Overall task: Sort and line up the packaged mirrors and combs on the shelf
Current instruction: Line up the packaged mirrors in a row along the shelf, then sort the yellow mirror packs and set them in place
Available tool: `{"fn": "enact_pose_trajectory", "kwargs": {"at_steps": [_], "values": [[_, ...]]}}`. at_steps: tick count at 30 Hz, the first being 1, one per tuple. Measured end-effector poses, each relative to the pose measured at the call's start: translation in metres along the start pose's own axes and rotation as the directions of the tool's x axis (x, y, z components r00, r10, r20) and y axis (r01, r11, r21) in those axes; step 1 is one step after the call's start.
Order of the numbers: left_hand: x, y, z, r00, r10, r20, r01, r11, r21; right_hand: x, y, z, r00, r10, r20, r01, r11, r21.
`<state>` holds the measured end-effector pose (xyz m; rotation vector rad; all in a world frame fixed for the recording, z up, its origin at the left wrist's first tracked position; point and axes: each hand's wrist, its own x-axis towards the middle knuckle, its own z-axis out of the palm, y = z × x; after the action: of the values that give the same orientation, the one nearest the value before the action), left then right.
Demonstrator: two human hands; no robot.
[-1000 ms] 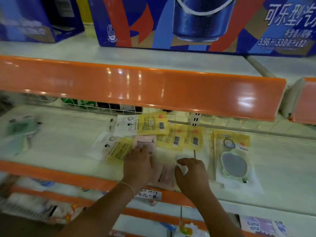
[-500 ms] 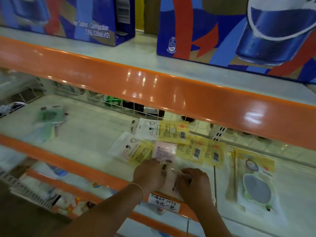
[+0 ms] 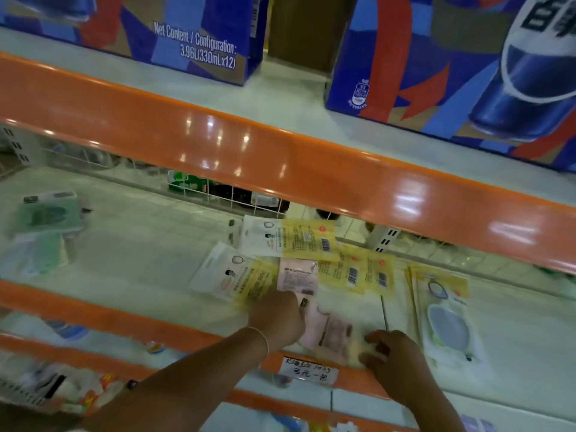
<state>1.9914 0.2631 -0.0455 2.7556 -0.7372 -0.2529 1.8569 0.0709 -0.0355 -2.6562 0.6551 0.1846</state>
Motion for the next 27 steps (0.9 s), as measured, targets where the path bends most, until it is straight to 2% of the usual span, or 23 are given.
{"fn": "enact_pose_trajectory", "kwargs": {"at_steps": [2, 4, 7, 9, 14, 17, 19, 23, 27], "values": [[0.002, -0.003, -0.002, 1.000, 0.027, 0.004, -0.027, 0.999, 0.021, -0.002, -0.001, -0.004, 1.000, -0.022, -0.010, 0.021, 0.998, -0.054], [0.006, -0.006, -0.003, 0.998, 0.066, 0.019, -0.065, 0.997, -0.030, -0.006, -0.003, -0.009, 0.999, 0.000, -0.042, -0.002, 0.998, -0.056], [0.011, -0.011, -0.007, 0.993, 0.110, 0.049, -0.104, 0.988, -0.116, -0.012, -0.002, -0.016, 0.981, 0.106, -0.163, -0.093, 0.992, 0.083], [0.012, -0.013, -0.012, 0.991, 0.122, 0.058, -0.112, 0.981, -0.158, -0.012, -0.003, -0.019, 0.966, 0.168, -0.195, -0.134, 0.975, 0.176], [0.013, -0.036, -0.035, 0.990, 0.140, 0.035, -0.130, 0.970, -0.208, -0.007, -0.037, -0.016, 0.965, 0.245, -0.098, -0.166, 0.854, 0.493], [0.011, -0.068, -0.048, 0.993, 0.110, -0.032, -0.113, 0.981, -0.154, 0.001, -0.073, -0.004, 0.963, 0.269, 0.004, -0.199, 0.700, 0.685], [0.010, -0.097, -0.055, 0.993, 0.088, -0.081, -0.099, 0.985, -0.139, 0.006, -0.101, 0.006, 0.963, 0.259, 0.068, -0.223, 0.634, 0.740], [0.008, -0.154, -0.068, 0.986, 0.031, -0.166, -0.051, 0.992, -0.116, 0.017, -0.155, 0.029, 0.982, 0.140, 0.127, -0.188, 0.663, 0.725], [-0.004, -0.214, -0.081, 0.964, -0.073, -0.256, 0.041, 0.991, -0.127, 0.032, -0.214, 0.064, 0.991, 0.069, 0.114, -0.129, 0.718, 0.684]]}}
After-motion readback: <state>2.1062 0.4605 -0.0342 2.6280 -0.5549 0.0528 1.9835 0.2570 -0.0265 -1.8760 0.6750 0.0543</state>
